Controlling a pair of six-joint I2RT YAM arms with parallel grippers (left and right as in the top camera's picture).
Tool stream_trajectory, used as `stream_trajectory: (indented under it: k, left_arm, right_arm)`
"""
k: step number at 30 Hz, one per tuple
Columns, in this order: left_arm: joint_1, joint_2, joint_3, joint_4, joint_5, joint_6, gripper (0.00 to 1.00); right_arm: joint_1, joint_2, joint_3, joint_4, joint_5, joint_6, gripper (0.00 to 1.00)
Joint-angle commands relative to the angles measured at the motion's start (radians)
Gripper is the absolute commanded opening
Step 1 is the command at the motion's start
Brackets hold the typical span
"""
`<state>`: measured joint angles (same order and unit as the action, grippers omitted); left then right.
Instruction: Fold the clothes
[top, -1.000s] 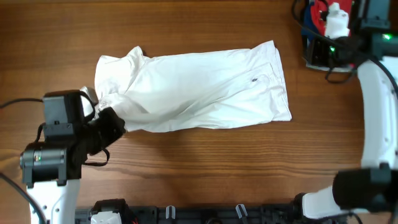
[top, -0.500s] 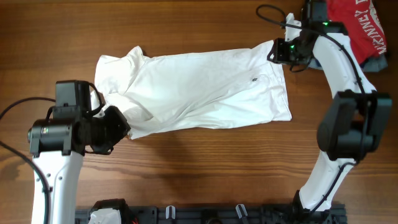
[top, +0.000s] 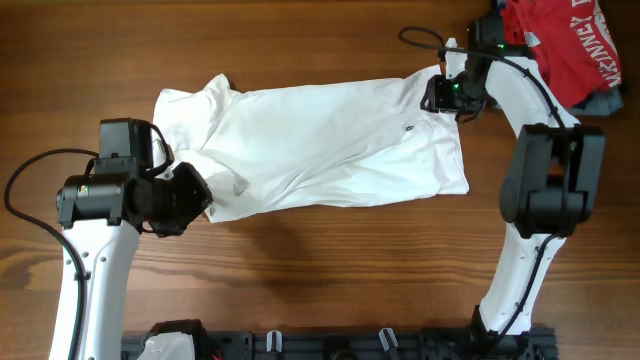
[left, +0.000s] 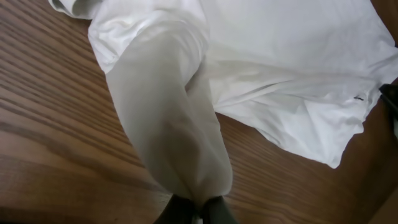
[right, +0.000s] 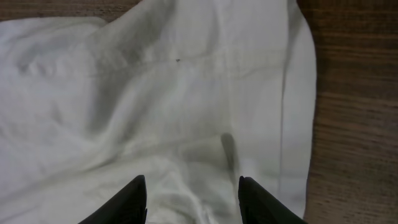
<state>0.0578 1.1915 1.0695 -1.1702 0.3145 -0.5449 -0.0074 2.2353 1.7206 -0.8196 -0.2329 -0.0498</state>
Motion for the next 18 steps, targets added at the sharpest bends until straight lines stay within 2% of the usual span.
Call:
stream_trajectory:
  k: [1, 15, 16, 17, 18]
  left_arm:
    - [-0.002, 0.001, -0.010, 0.004, 0.014, -0.013, 0.04]
    - [-0.002, 0.001, -0.010, 0.011, 0.010, -0.013, 0.04]
    - [-0.002, 0.001, -0.010, 0.011, 0.010, -0.013, 0.04]
    - [-0.002, 0.001, -0.010, 0.011, 0.010, -0.013, 0.04]
    - [-0.002, 0.001, -0.010, 0.011, 0.010, -0.013, 0.04]
  right_arm:
    - [0.023, 0.046, -0.012, 0.021, 0.056, -0.029, 0.48]
    - [0.031, 0.065, -0.012, 0.076, 0.166, -0.029, 0.47]
    - [0.031, 0.065, -0.012, 0.074, 0.166, -0.028, 0.45]
    - [0.031, 0.065, -0.012, 0.072, 0.165, -0.027, 0.36]
    - [0.031, 0.065, -0.012, 0.071, 0.154, -0.026, 0.20]
